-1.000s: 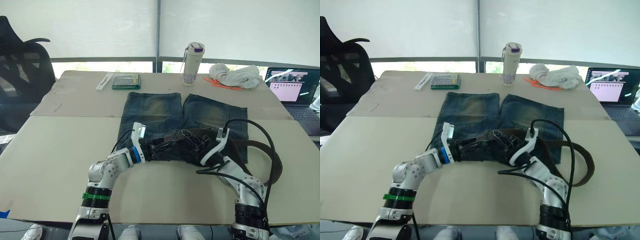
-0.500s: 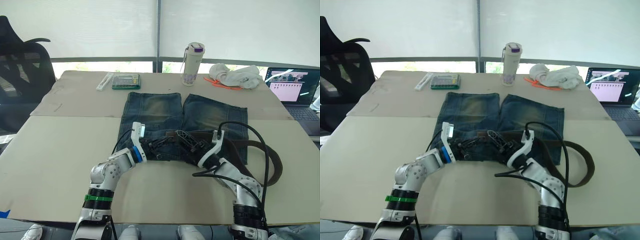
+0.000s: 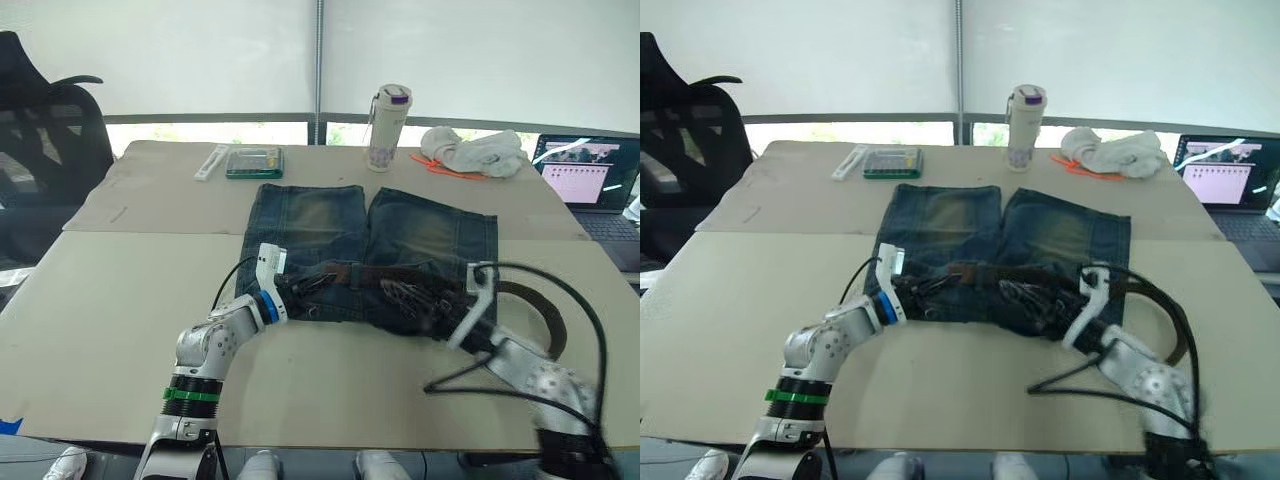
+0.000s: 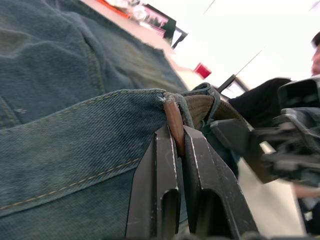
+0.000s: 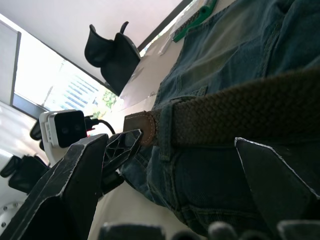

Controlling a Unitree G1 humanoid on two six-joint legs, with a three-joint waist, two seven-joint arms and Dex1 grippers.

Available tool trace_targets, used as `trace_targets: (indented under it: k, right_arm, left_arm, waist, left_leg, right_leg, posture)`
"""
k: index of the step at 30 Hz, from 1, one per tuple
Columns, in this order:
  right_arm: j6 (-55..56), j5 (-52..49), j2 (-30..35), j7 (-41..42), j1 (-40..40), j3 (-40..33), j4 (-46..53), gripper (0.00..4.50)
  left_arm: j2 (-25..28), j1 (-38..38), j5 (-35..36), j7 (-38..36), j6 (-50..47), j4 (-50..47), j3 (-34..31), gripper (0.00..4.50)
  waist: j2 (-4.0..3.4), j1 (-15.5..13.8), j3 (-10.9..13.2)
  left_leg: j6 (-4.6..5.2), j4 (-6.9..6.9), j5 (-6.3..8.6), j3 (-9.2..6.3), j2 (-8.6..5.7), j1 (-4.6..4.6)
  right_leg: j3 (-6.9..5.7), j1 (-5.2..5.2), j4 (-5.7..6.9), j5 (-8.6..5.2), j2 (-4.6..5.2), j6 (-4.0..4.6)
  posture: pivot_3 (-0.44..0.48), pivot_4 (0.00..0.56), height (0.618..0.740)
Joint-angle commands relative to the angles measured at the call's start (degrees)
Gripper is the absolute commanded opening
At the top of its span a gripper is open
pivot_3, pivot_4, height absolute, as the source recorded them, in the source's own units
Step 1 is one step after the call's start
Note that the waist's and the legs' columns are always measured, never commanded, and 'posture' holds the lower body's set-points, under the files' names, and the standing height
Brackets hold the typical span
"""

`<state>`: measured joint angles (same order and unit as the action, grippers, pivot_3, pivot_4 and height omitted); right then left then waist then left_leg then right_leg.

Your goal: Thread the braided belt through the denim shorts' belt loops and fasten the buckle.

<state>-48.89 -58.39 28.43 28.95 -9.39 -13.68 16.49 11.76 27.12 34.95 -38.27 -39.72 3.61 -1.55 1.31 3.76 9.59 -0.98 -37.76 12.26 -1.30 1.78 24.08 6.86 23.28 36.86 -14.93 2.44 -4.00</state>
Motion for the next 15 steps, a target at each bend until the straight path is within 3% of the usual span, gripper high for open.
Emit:
trace_targets:
  k: [1, 8, 15]
  right_arm:
    - [5.2, 7.0, 11.1, 10.6, 2.0, -0.8, 6.4, 4.48]
    - [11.4, 20.0, 17.4, 12.5, 2.7, 2.1, 1.1, 4.48]
    - [6.5, 15.8, 20.3, 16.9, 4.9, 2.2, 9.1, 4.48]
  left_arm:
    - [3.5, 0.5, -3.5, -0.3, 2.8, -2.5, 0.5, 0.0]
    - [3.1, 1.2, -3.3, 0.1, 2.9, -3.4, 0.4, 0.0]
    - [3.3, 1.2, -3.1, 0.0, 3.0, -4.4, 0.3, 0.0]
  waist:
    - [0.04, 0.1, 0.0]
    - [0.09, -0.1, 0.0]
    - [0.09, -1.0, 0.0]
  left_leg:
    - [0.0, 0.01, 0.0, -0.01, 0.01, 0.01]
    - [0.0, 0.0, 0.0, 0.0, 0.04, -0.07]
    - [0.0, 0.0, 0.0, -0.01, 0.02, 0.0]
  right_leg:
    - [-0.01, -0.01, -0.05, -0.03, 0.0, -0.05]
    - [0.01, -0.08, -0.06, -0.07, -0.02, -0.13]
    - [0.0, -0.04, -0.07, 0.03, 0.01, 0.02]
  posture:
    - [0.0, 0.15, 0.737]
    - [0.0, 0.15, 0.737]
    - [0.0, 0.15, 0.737]
